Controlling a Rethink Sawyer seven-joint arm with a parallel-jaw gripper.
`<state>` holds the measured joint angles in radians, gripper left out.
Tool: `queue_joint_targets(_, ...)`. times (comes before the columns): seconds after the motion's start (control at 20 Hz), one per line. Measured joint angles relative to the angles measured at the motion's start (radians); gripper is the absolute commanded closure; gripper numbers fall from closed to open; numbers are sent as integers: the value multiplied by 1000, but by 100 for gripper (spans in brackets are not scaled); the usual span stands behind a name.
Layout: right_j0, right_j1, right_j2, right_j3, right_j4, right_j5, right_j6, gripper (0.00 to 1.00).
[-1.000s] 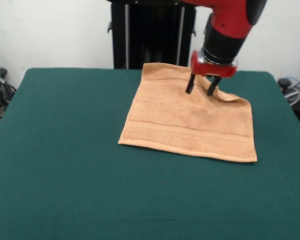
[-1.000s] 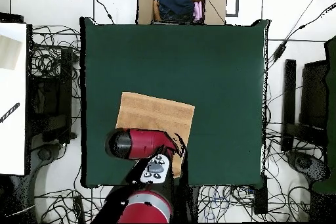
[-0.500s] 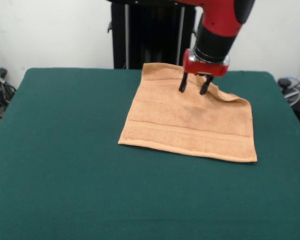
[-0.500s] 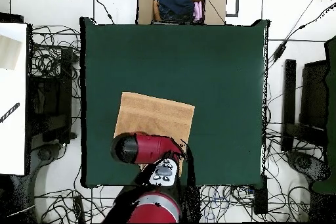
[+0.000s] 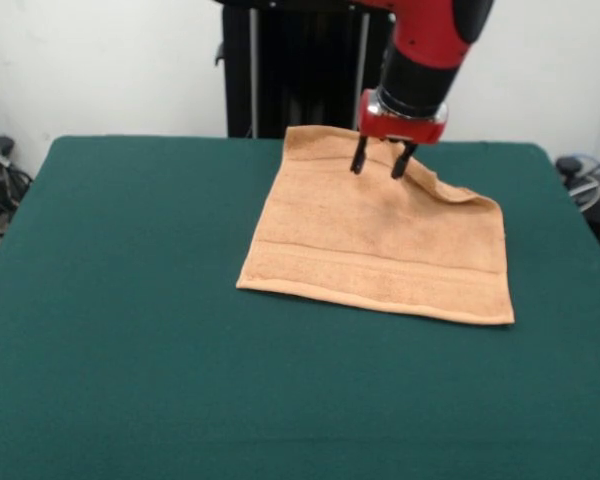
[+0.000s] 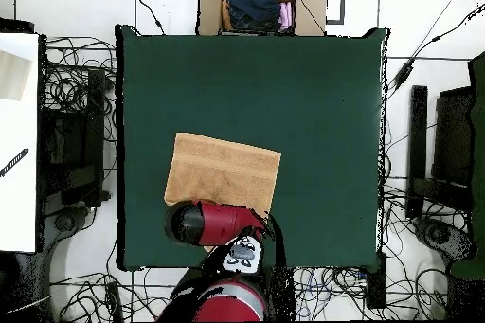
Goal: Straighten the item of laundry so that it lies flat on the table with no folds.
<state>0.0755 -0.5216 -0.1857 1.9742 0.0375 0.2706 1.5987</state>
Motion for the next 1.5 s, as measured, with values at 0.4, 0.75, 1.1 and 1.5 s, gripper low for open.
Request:
queue_joint_targets(0.4, 0, 0, 0, 33, -1, -21, 0, 0)
queue_joint_targets(0.75, 8, -1, 1, 52, -1, -23, 0, 0)
queue_joint_targets(1.1, 25, -4, 2, 54, -1, -23, 0, 0)
queue_joint_targets(1.5, 53, -20, 3, 54, -1, -23, 0, 0)
